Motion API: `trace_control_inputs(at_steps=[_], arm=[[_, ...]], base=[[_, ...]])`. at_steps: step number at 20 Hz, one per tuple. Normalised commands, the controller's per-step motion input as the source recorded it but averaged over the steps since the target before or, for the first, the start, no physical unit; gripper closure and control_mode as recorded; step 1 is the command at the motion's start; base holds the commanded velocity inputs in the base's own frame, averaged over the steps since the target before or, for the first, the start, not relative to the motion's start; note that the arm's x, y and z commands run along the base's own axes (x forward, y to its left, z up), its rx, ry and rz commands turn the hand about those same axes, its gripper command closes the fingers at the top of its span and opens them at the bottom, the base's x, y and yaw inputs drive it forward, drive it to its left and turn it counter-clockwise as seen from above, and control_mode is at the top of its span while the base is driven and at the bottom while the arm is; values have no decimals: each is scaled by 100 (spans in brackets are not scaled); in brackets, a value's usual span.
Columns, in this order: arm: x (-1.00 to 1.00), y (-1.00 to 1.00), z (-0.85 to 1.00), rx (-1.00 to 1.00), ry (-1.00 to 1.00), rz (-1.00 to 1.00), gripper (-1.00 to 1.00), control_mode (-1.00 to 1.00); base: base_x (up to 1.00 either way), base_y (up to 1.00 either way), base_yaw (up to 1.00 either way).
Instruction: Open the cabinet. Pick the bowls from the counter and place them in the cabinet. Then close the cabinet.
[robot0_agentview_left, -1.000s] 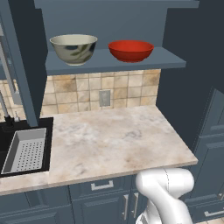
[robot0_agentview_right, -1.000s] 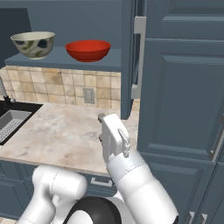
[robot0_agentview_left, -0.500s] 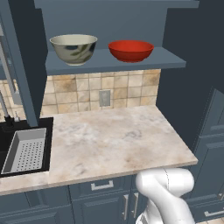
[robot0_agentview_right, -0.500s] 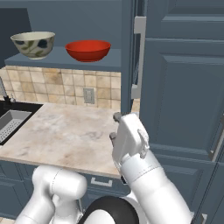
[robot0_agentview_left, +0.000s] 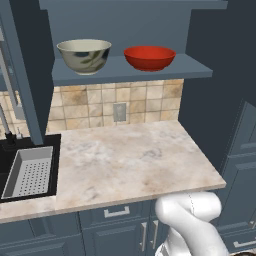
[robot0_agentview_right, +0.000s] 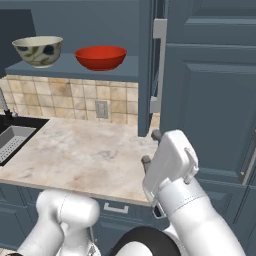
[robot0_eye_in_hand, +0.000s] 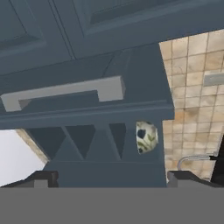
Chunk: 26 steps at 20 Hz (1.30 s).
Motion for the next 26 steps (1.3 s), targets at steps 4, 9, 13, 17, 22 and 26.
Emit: trace_control_inputs(at_steps=[4, 9, 13, 17, 22, 26], arm=[[1, -25, 2, 1, 12, 0, -100, -100], [22, -1, 0, 0, 9, 0, -100, -100], [41, 0, 0, 0, 5, 0, -100, -100], [46, 0, -6, 0, 0, 0, -100, -100], [16, 6, -19, 0, 0, 0, -100, -100], [4, 7, -15, 0, 0, 0, -100, -100]], base=[[0, 0, 0], [0, 0, 0], [0, 0, 0], [0, 0, 0], [0, 0, 0], [0, 0, 0]])
